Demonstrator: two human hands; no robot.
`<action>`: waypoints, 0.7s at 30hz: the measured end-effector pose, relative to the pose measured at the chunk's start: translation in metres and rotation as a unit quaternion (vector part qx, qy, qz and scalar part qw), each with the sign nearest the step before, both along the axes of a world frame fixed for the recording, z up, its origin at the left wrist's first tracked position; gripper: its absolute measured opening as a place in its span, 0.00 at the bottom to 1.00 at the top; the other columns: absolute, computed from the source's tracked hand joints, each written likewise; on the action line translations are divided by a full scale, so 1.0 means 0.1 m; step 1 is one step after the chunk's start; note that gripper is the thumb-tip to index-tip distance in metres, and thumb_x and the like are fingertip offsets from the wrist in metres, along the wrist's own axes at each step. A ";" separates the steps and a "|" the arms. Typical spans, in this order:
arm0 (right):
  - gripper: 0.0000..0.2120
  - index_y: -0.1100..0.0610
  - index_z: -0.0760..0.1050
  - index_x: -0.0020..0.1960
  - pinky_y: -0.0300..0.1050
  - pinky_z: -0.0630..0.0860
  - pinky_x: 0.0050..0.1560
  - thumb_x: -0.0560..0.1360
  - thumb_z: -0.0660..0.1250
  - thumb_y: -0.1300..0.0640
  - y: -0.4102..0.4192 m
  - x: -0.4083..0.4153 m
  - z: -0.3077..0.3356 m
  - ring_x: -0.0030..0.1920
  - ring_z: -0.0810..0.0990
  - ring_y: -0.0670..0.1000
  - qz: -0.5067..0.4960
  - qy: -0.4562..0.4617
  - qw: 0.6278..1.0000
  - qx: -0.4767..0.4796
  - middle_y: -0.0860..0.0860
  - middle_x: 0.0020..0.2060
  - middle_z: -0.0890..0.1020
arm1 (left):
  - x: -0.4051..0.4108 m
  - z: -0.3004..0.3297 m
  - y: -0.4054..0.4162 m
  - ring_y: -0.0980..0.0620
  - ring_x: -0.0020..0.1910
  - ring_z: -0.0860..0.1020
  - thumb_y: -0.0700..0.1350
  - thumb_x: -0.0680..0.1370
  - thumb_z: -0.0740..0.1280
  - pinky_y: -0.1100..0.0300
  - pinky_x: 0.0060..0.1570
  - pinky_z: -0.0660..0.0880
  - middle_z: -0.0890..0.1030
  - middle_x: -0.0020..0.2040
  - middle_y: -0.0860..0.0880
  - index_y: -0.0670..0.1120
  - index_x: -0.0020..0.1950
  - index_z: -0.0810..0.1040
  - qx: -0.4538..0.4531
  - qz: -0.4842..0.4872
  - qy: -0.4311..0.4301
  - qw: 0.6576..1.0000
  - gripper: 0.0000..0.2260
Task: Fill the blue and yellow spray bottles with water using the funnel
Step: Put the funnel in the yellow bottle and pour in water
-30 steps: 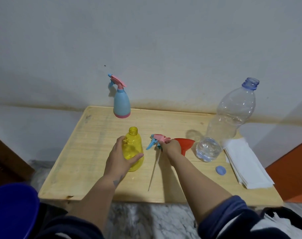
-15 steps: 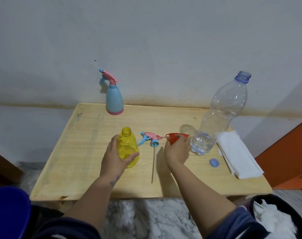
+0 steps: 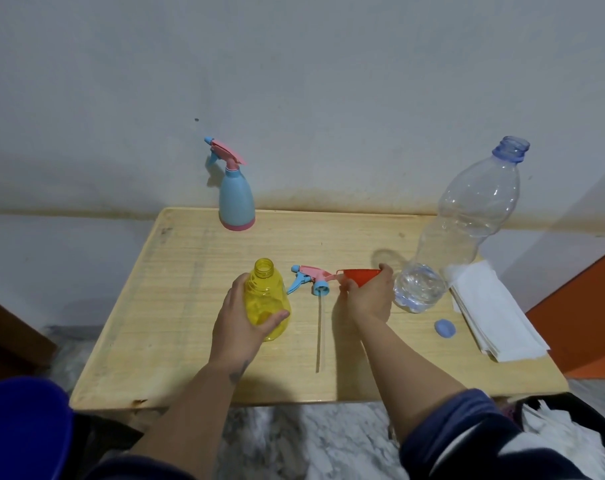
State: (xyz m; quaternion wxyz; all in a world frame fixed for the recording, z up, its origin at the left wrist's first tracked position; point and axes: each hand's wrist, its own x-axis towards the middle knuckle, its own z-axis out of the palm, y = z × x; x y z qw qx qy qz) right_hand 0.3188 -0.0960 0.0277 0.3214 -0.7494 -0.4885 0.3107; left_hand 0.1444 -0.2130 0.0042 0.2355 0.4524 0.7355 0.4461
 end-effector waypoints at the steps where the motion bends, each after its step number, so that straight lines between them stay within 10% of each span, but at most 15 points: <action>1: 0.34 0.57 0.56 0.75 0.54 0.72 0.61 0.75 0.69 0.55 -0.02 0.00 0.02 0.66 0.73 0.59 0.002 0.013 1.000 0.012 0.57 0.69 0.70 | 0.00 0.00 0.00 0.52 0.61 0.73 0.57 0.66 0.77 0.57 0.56 0.72 0.73 0.65 0.55 0.57 0.71 0.62 0.001 -0.001 0.000 1.000 0.38; 7: 0.42 0.57 0.54 0.76 0.46 0.73 0.64 0.71 0.74 0.53 -0.18 -0.20 0.46 0.66 0.75 0.56 0.078 0.122 0.984 0.108 0.56 0.69 0.71 | 0.00 0.02 0.02 0.50 0.61 0.74 0.57 0.66 0.77 0.59 0.50 0.70 0.72 0.65 0.53 0.54 0.71 0.61 -0.007 -0.009 0.014 1.000 0.39; 13: 0.36 0.56 0.60 0.74 0.36 0.75 0.45 0.71 0.74 0.55 -0.50 -0.54 1.06 0.32 0.79 0.34 0.185 0.215 0.946 0.155 0.38 0.45 0.74 | 0.01 0.08 0.03 0.48 0.62 0.74 0.54 0.67 0.77 0.58 0.51 0.70 0.72 0.66 0.51 0.54 0.72 0.60 -0.021 -0.016 0.018 0.999 0.39; 21: 0.37 0.53 0.62 0.73 0.43 0.79 0.51 0.69 0.76 0.57 -0.77 -0.75 1.08 0.39 0.81 0.39 0.238 0.265 0.921 0.159 0.48 0.62 0.72 | -0.01 0.11 0.07 0.46 0.62 0.74 0.54 0.65 0.79 0.50 0.58 0.73 0.72 0.65 0.49 0.53 0.71 0.60 -0.032 -0.026 -0.001 0.999 0.41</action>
